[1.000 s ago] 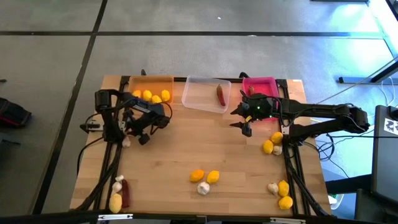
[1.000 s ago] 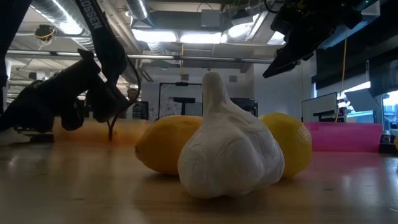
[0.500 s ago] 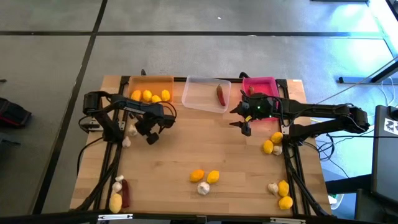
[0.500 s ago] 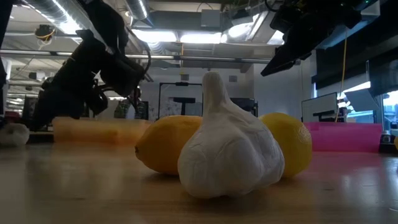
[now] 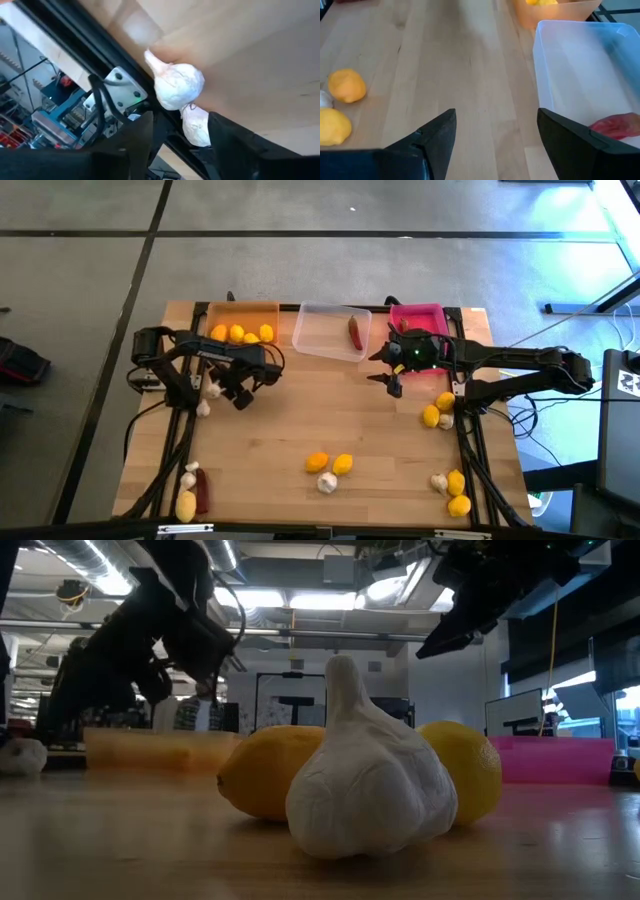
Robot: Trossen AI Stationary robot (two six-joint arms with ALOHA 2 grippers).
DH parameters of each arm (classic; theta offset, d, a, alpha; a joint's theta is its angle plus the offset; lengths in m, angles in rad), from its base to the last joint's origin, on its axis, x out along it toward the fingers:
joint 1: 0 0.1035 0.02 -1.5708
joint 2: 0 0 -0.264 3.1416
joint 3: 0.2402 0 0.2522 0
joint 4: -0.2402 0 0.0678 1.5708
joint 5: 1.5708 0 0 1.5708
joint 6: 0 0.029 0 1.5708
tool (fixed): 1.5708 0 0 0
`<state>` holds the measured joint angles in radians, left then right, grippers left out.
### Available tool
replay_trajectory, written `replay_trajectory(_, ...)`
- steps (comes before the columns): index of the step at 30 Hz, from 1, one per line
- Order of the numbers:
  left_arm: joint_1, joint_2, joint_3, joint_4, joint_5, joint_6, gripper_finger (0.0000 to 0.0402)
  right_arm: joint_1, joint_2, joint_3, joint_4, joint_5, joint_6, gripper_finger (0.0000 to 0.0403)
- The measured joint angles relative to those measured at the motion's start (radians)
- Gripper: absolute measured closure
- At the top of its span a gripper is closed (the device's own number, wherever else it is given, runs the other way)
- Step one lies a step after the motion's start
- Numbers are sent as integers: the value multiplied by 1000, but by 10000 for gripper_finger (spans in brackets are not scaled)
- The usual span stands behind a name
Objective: Sort produce into baskets
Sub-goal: Put the white garlic into the transparent bin
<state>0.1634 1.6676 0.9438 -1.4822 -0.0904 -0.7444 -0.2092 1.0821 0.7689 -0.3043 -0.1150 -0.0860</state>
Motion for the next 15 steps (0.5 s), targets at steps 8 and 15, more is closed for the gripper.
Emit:
replay_trajectory(8, 21, -4, -77, 77, 10, -163, 194, -1, 0, 0, -4, 19, 0, 132)
replay_trajectory(15, 60, 4, -181, 187, 46, -146, 194, 0, 0, 0, 7, 20, -1, 132)
